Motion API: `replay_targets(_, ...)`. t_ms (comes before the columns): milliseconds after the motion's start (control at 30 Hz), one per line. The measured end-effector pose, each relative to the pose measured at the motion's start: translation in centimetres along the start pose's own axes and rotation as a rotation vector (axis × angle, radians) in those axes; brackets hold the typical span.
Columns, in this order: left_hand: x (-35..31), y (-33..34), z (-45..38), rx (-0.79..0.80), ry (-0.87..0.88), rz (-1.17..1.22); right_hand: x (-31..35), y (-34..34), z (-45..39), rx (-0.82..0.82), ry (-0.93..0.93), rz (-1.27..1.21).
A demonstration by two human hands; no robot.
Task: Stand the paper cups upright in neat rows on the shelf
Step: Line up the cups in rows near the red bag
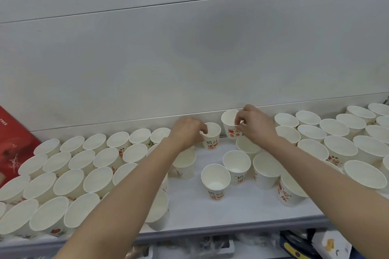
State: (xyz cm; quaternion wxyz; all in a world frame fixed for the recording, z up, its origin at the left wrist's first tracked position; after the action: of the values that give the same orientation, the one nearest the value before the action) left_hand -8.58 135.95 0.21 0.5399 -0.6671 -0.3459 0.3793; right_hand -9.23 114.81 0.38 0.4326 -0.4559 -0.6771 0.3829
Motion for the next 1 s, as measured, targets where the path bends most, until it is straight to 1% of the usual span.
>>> replay_targets(100, 0.6, -1.7, 1.5, -0.076, -0.038, 0.047, 0.9, 1.3, -0.5, 0.064, -0.002, 0.186)
replay_targets(200, 1.3, -3.0, 3.4, -0.107, -0.136, 0.068, 1.5, 2.2, -0.7, 0.117, -0.006, 0.278)
replay_targets(333, 2.4, -3.4, 6.2, 0.022, -0.239, 0.159, 1.6, 2.6, -0.5, 0.166, 0.026, 0.268)
replay_targets(500, 2.6, -2.3, 8.6, 0.177, -0.252, 0.212, 1.6, 1.9, -0.3, 0.226, 0.047, 0.200)
replay_targets(567, 2.3, -1.9, 8.9, 0.183, -0.239, 0.183, 1.7, 1.3, -0.1, 0.211, 0.054, 0.135)
replay_targets(667, 1.9, -1.1, 9.0, 0.156, -0.204, 0.095, 1.7, 0.0, 1.2, 0.122, 0.035, -0.022)
replay_targets(800, 1.6, -1.0, 9.1, 0.096, -0.191, 0.053, 1.6, -2.0, 4.7, 0.112, -0.094, -0.118)
replay_targets(867, 0.3, -1.5, 9.5, -0.002, -0.130, 0.081, 1.4, -2.5, 6.5, 0.128, -0.132, -0.127)
replay_targets(933, -2.1, -2.0, 10.2, -0.073, -0.030, 0.180, 1.3, -2.8, 7.9, 0.140, -0.141, -0.127)
replay_targets(967, -3.5, -1.8, 10.5, -0.055, 0.028, 0.216, 1.3, -2.8, 8.4, 0.152, -0.144, -0.117)
replay_targets(1000, -4.9, -1.4, 10.8, -0.006, 0.079, 0.224, 1.4, -2.8, 8.9, 0.168, -0.154, -0.097)
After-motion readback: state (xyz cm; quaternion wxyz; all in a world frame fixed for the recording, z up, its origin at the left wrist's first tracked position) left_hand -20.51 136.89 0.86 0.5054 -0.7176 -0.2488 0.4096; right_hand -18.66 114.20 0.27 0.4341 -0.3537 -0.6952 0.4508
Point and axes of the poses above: each hand's wrist, its own z-axis away from the middle knuckle, its own y-axis out of the palm, x = y × z, the point moved 3 cm from there along -z, towards the middle knuckle, and after that the axes turned 7 degrees about z, right-handed, at the moved point
